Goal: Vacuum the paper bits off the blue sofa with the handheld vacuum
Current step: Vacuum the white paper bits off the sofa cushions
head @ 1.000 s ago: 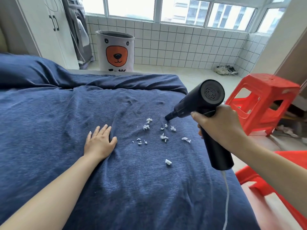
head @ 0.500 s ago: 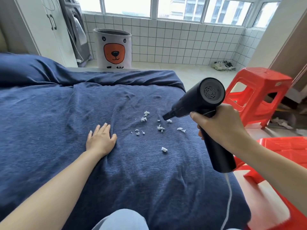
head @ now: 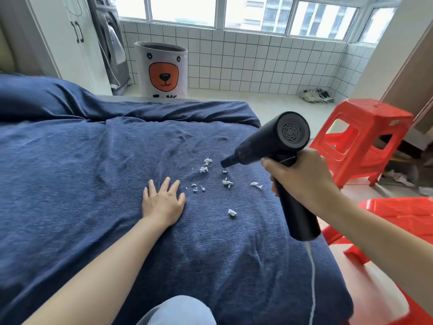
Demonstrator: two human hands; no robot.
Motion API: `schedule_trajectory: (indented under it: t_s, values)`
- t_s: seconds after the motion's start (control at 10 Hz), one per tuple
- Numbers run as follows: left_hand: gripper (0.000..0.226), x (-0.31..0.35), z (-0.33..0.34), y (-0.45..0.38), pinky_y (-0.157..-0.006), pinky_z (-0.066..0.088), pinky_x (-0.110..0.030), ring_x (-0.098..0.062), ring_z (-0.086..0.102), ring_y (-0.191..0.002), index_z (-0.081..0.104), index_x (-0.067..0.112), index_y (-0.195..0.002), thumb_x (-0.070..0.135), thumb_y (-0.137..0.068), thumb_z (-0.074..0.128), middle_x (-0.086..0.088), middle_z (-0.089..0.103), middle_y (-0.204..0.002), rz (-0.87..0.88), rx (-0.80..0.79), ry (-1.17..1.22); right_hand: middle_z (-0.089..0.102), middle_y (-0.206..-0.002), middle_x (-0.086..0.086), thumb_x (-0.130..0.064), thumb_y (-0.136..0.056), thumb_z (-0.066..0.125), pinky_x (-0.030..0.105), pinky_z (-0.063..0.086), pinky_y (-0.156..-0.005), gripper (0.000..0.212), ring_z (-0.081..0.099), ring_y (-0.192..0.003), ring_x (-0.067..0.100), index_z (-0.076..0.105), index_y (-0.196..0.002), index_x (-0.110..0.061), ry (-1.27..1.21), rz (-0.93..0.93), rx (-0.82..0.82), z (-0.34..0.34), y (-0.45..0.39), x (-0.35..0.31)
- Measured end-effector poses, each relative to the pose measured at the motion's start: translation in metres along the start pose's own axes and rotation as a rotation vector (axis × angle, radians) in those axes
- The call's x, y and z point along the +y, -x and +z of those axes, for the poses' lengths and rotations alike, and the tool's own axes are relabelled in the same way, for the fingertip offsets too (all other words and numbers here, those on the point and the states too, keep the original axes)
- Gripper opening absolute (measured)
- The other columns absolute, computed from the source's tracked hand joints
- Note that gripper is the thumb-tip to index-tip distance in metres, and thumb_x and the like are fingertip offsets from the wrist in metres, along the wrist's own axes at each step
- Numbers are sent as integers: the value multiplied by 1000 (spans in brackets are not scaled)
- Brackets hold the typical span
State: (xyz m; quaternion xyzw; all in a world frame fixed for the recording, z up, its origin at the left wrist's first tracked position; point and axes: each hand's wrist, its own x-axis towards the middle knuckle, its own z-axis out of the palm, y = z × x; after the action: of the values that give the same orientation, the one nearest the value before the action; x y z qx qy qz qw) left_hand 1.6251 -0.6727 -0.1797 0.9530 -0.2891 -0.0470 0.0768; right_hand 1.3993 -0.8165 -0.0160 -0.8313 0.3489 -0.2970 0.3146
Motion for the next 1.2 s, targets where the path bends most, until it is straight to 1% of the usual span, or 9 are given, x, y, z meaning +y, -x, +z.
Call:
schedule_trajectory:
  t_s: [0.1,0.2,0.3,0.4,0.5,0.7,0.9,1.0,1.2]
  values:
    - [56,-4,2,1,-120,3,-44,-33,1,-147,20,37,-151,53,-97,24,8,12,-161,9,19,21,68,-52,2,-29,-84,73,11,46,-49,30,62,-40,2,66,-63,-9,-9,-19,-15,20,-10,-7]
    - [56,-6,4,3,-120,2,-42,-32,2,-148,21,37,-150,51,-97,26,9,13,-160,20,50,46,70,-56,2,-29,-84,73,22,54,-59,27,66,-44,6,66,-66,-10,-41,-5,-31,36,-20,-9]
    - [55,-7,7,6,-121,4,-41,-31,4,-148,24,35,-150,48,-97,28,8,16,-160,32,84,53,68,-54,2,-28,-83,74,31,59,-63,26,69,-48,16,63,-64,-14,-110,21,-51,45,-26,-7]
    - [54,-7,10,6,-121,5,-42,-32,6,-148,26,34,-150,47,-97,30,7,19,-159,35,117,51,69,-55,6,-28,-82,74,42,63,-66,27,69,-49,22,64,-63,-12,-176,53,-68,45,-24,-6]
    - [55,-7,10,6,-121,4,-42,-32,6,-148,25,34,-150,47,-97,29,6,19,-159,36,119,53,68,-56,8,-26,-82,74,44,63,-64,27,67,-46,23,63,-62,-12,-215,60,-103,42,-18,-7]
    - [55,-7,10,8,-121,4,-42,-32,6,-147,26,33,-150,46,-97,29,6,19,-159,38,119,62,68,-57,9,-24,-82,74,37,60,-59,25,66,-44,21,63,-62,-14,-215,15,-120,40,-10,-11]
    - [55,-7,10,8,-121,5,-43,-33,7,-147,27,33,-150,46,-97,29,6,20,-159,41,124,59,70,-61,12,-25,-82,74,36,60,-57,26,67,-46,21,64,-63,-12,-218,25,-130,51,-13,-19]
    - [55,-7,10,8,-121,5,-43,-33,8,-147,27,32,-150,45,-96,29,5,21,-159,43,128,63,68,-58,10,-25,-83,75,33,58,-55,25,66,-44,19,64,-65,-10,-226,20,-165,55,-12,-24]
    - [55,-7,10,7,-121,3,-43,-32,6,-147,25,32,-150,46,-96,28,6,18,-160,38,118,70,70,-62,9,-23,-83,74,29,58,-53,21,68,-44,16,66,-70,-8,-161,-4,-168,56,-9,-30]
